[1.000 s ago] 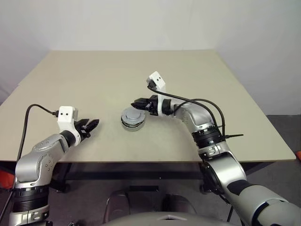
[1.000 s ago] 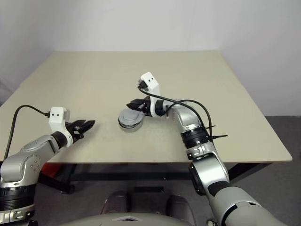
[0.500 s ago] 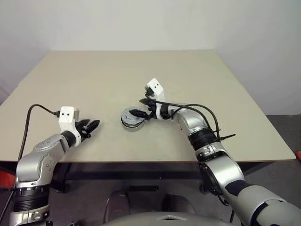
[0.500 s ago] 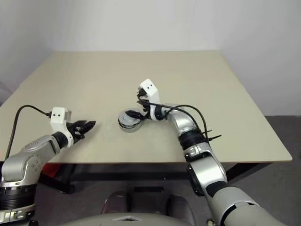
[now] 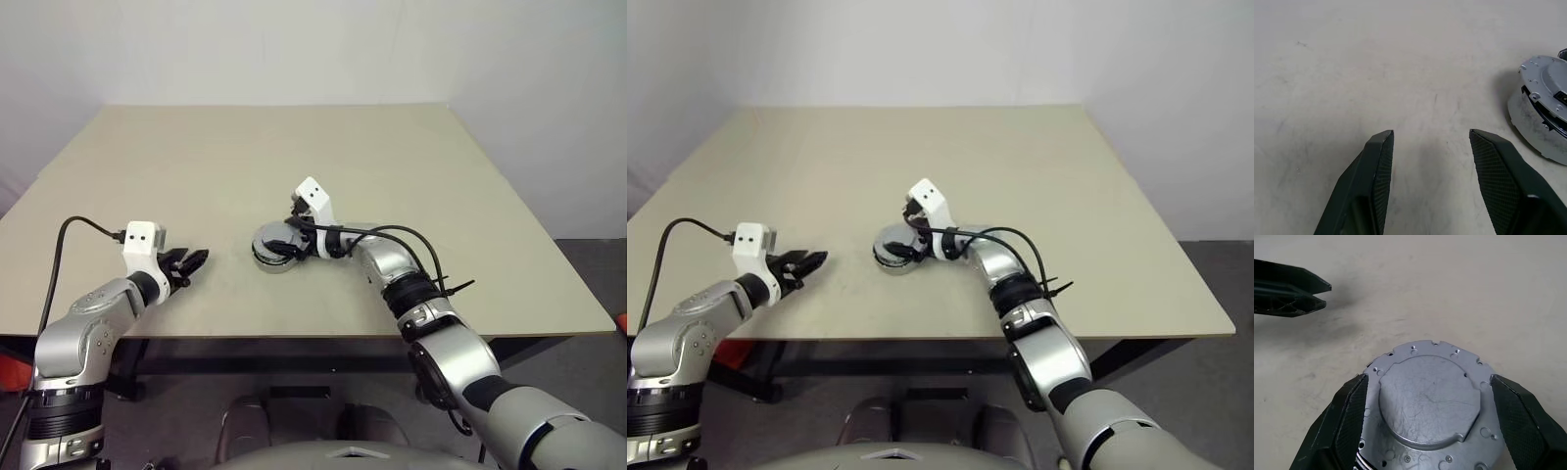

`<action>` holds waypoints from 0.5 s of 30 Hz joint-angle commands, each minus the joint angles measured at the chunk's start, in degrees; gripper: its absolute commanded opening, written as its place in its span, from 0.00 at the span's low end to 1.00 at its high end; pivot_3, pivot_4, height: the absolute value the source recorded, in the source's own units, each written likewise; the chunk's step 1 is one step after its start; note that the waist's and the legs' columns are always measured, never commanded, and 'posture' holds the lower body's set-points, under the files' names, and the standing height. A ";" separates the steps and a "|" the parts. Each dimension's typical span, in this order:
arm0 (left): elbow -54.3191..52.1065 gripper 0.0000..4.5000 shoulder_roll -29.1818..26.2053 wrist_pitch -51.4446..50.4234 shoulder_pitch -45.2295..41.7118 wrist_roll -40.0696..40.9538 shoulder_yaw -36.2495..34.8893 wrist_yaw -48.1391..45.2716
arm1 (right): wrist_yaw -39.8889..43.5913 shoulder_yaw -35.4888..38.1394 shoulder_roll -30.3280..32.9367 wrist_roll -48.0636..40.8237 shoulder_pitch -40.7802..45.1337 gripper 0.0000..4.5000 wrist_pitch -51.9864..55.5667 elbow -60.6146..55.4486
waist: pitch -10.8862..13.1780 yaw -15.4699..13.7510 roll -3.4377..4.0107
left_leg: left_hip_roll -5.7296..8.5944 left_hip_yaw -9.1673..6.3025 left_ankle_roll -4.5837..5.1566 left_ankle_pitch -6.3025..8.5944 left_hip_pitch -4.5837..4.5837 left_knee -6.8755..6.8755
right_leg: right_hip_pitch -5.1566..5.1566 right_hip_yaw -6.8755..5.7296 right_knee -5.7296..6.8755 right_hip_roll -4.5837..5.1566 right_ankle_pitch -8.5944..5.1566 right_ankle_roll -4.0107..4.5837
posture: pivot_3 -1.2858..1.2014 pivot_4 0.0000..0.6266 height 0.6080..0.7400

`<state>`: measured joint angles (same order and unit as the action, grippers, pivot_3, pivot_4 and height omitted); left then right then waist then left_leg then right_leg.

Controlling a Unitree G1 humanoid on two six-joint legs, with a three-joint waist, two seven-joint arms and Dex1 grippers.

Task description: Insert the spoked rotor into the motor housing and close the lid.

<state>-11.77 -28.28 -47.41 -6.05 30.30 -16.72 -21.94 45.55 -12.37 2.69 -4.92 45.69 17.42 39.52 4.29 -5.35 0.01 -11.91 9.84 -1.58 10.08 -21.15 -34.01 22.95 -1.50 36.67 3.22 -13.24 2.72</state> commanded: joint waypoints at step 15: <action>-0.96 0.58 -1.04 0.50 -0.71 -0.10 -1.63 -0.01 | -0.93 -0.54 -0.90 2.19 -0.66 0.73 -3.34 -0.15 | -0.01 0.07 -0.01 | 0.00 0.00 0.00 0.00 0.04 0.00 | -0.02 0.00 0.00 0.00 -0.12 -0.21 | 0.52 0.00 1.00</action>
<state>-11.73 -28.37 -47.47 -6.03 30.28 -17.15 -21.94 44.71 -13.02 2.14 -2.70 44.62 14.60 39.32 4.28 -5.28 0.00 -11.91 9.83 -1.57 10.08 -21.11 -34.01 22.92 -1.49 36.67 3.22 -13.36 2.51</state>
